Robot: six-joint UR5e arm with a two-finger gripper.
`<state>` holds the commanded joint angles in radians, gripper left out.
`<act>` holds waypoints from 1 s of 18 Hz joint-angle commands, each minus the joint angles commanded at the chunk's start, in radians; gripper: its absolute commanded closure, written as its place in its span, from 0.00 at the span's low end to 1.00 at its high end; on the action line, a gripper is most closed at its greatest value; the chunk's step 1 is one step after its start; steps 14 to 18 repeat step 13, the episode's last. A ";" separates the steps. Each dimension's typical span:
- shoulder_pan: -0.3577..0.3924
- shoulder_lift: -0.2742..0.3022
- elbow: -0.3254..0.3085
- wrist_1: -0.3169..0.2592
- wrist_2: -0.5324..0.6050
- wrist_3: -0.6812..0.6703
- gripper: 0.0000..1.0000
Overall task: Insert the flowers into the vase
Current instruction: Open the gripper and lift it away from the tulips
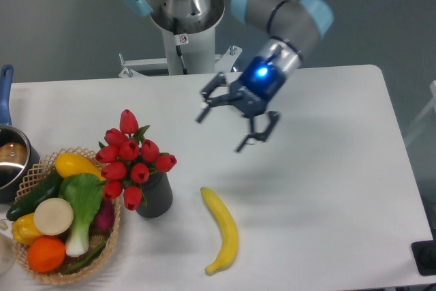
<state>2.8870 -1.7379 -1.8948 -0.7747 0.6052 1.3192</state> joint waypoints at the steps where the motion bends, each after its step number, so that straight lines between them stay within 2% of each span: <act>1: 0.002 -0.018 0.029 0.002 0.061 0.003 0.00; 4: 0.008 -0.054 0.109 0.003 0.252 0.009 0.00; 7: -0.008 -0.081 0.152 0.000 0.494 0.009 0.00; 12: -0.083 -0.187 0.218 -0.002 0.818 0.009 0.00; 13: -0.095 -0.201 0.221 -0.002 0.859 0.006 0.00; 18: -0.095 -0.201 0.221 -0.002 0.859 0.006 0.00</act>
